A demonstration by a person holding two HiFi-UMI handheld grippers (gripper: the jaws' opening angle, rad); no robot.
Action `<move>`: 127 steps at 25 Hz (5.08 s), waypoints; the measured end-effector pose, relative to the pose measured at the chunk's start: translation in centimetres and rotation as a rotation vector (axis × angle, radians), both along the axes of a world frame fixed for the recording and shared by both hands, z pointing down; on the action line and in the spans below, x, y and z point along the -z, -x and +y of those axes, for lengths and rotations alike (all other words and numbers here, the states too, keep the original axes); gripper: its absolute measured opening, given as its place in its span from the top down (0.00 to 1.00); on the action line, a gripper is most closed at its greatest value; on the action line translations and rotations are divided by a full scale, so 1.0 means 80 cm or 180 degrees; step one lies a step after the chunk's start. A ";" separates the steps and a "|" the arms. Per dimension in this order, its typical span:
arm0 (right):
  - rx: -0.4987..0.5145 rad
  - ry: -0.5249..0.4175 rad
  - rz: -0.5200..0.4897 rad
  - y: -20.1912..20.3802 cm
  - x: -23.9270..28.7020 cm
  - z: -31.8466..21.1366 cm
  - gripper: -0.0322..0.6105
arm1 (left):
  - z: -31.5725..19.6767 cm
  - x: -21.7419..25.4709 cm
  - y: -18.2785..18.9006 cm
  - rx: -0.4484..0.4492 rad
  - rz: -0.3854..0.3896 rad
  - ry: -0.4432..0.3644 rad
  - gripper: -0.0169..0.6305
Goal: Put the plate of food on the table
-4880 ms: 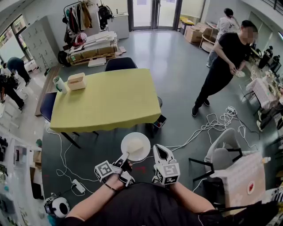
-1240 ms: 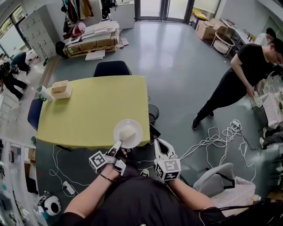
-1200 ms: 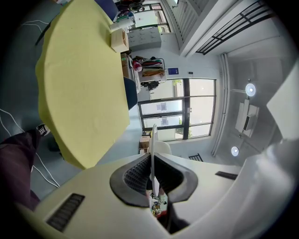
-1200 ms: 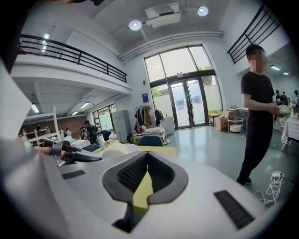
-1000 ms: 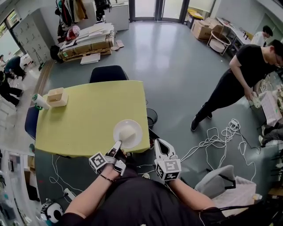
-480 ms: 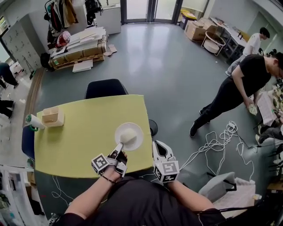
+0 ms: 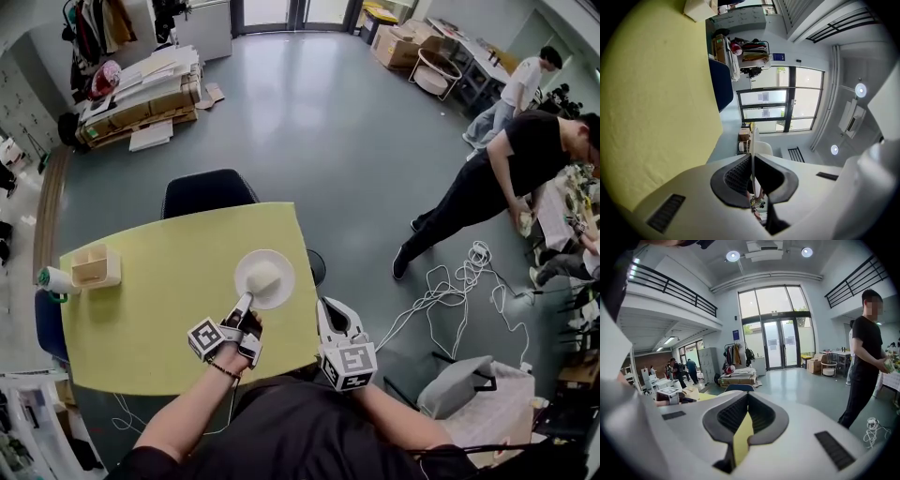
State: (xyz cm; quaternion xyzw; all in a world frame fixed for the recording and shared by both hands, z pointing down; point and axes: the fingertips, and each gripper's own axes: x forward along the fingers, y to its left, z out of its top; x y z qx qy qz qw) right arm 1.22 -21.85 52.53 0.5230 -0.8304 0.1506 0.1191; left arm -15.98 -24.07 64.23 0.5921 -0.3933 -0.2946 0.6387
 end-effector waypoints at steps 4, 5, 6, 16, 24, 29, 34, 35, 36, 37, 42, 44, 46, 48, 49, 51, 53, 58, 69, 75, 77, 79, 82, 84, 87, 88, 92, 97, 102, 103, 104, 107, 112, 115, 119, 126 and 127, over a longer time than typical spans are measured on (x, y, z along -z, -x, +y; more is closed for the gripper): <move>0.0113 -0.0123 -0.0027 0.007 0.014 -0.021 0.93 | -0.032 -0.012 0.000 -0.0004 0.0024 -0.0064 0.95; 0.0161 -0.0154 -0.0040 0.008 0.017 -0.026 0.93 | -0.040 -0.015 -0.001 0.0011 0.0015 -0.0067 0.95; 0.0209 -0.0177 -0.0051 0.009 0.019 -0.030 0.93 | -0.046 -0.020 -0.003 0.0036 0.0016 -0.0063 0.95; 0.0617 -0.0331 -0.0076 0.010 0.019 -0.100 0.93 | -0.146 -0.087 -0.012 0.0102 0.0014 -0.0001 0.95; 0.0757 -0.0494 -0.0132 0.000 0.036 -0.141 0.93 | -0.216 -0.180 -0.008 0.0295 -0.0132 0.0184 0.95; 0.0705 -0.0358 -0.0126 -0.013 0.015 -0.148 0.93 | -0.250 -0.216 -0.018 0.0354 -0.0118 0.0249 0.95; 0.0611 -0.0233 -0.0199 -0.025 -0.011 -0.156 0.93 | -0.284 -0.249 -0.024 0.0410 -0.0186 0.0339 0.95; 0.0595 -0.0243 -0.0214 -0.027 -0.015 -0.157 0.93 | -0.286 -0.256 -0.025 0.0415 -0.0207 0.0371 0.95; 0.0582 -0.0255 -0.0224 -0.029 -0.019 -0.158 0.93 | -0.288 -0.263 -0.025 0.0419 -0.0232 0.0404 0.95; 0.0571 -0.0259 -0.0227 -0.032 -0.022 -0.158 0.93 | -0.289 -0.270 -0.026 0.0427 -0.0250 0.0436 0.94; 0.0522 -0.0143 -0.0184 -0.042 -0.036 -0.162 0.93 | -0.296 -0.295 -0.023 0.0511 -0.0274 0.0562 0.94; 0.0489 -0.0083 -0.0149 -0.049 -0.044 -0.161 0.93 | -0.298 -0.300 -0.023 0.0511 -0.0321 0.0571 0.94; 0.0464 -0.0054 -0.0169 -0.052 -0.048 -0.163 0.93 | -0.299 -0.305 -0.024 0.0510 -0.0350 0.0591 0.94; 0.0454 -0.0055 -0.0193 -0.055 -0.052 -0.164 0.93 | -0.300 -0.312 -0.024 0.0501 -0.0389 0.0623 0.94; 0.0449 -0.0042 -0.0170 -0.057 -0.055 -0.165 0.93 | -0.300 -0.314 -0.024 0.0499 -0.0410 0.0633 0.94; 0.0445 -0.0020 -0.0136 -0.058 -0.060 -0.167 0.93 | -0.303 -0.317 -0.023 0.0518 -0.0424 0.0653 0.95; 0.0415 0.0009 -0.0119 -0.058 -0.062 -0.172 0.93 | -0.305 -0.320 -0.022 0.0553 -0.0432 0.0703 0.95; 0.0451 -0.0021 -0.0185 -0.055 -0.063 -0.167 0.93 | -0.303 -0.326 -0.025 0.0638 -0.0553 0.0912 0.95; 0.0359 -0.0004 -0.0154 -0.062 -0.066 -0.155 0.93 | -0.311 -0.320 -0.013 0.0404 -0.1798 0.1069 0.83; 0.0309 -0.0008 -0.0137 -0.070 -0.063 -0.148 0.93 | -0.303 -0.324 -0.001 0.0143 -0.2447 0.1115 0.82; 0.0291 -0.0003 -0.0128 -0.074 -0.063 -0.144 0.93 | -0.305 -0.318 0.000 0.0080 -0.2609 0.1025 0.82; 0.0275 -0.0001 -0.0124 -0.079 -0.062 -0.141 0.93 | -0.305 -0.310 -0.001 0.0027 -0.2727 0.0904 0.82; 0.0283 -0.0016 -0.0128 -0.082 -0.060 -0.135 0.93 | -0.296 -0.287 -0.004 -0.0054 -0.2893 0.0679 0.82; 0.0305 -0.0044 -0.0154 -0.084 -0.054 -0.133 0.93 | -0.285 -0.264 -0.009 -0.0107 -0.2992 0.0502 0.82; 0.0336 -0.0087 -0.0188 -0.083 -0.045 -0.131 0.93 | -0.265 -0.225 -0.020 -0.0178 -0.3089 0.0235 0.82; 0.0355 -0.0102 -0.0194 -0.080 -0.041 -0.131 0.93 | -0.257 -0.210 -0.023 -0.0204 -0.3121 0.0137 0.82; 0.0471 -0.0126 -0.0230 -0.067 -0.025 -0.129 0.93 | -0.225 -0.130 -0.030 -0.0217 -0.3279 -0.0333 0.89; 0.0572 -0.0125 -0.0288 -0.053 -0.014 -0.118 0.93 | -0.184 -0.031 -0.028 -0.0137 -0.3546 -0.0810 0.93; 0.0669 -0.0149 -0.0347 -0.028 0.001 -0.116 0.93 | -0.146 0.052 -0.007 -0.0030 -0.3781 -0.1120 0.95; 0.0677 -0.0155 -0.0361 -0.025 0.006 -0.115 0.93 | -0.138 0.068 -0.007 -0.0016 -0.3806 -0.1163 0.95; 0.0686 -0.0164 -0.0374 -0.023 0.011 -0.114 0.93 | -0.129 0.082 -0.007 -0.0008 -0.3825 -0.1199 0.95; 0.0722 -0.0190 -0.0375 -0.018 0.027 -0.106 0.93 | -0.101 0.120 -0.012 0.0000 -0.3887 -0.1298 0.95; 0.0804 -0.0231 -0.0344 -0.005 0.047 -0.096 0.93 | -0.060 0.173 -0.020 -0.0045 -0.4063 -0.1499 0.96; 0.0887 -0.0253 -0.0340 0.005 0.059 -0.090 0.93 | -0.040 0.205 -0.028 -0.0046 -0.4176 -0.1705 0.96; 0.1010 -0.0288 -0.0330 0.018 0.074 -0.080 0.93 | -0.023 0.227 -0.030 -0.0033 -0.4157 -0.1781 0.96; 0.0958 -0.0381 -0.0287 0.016 0.095 -0.079 0.93 | -0.010 0.241 -0.034 -0.0029 -0.4035 -0.1805 0.96; 0.0941 -0.0381 -0.0289 0.013 0.096 -0.078 0.93 | -0.009 0.243 -0.038 -0.0045 -0.4030 -0.1828 0.96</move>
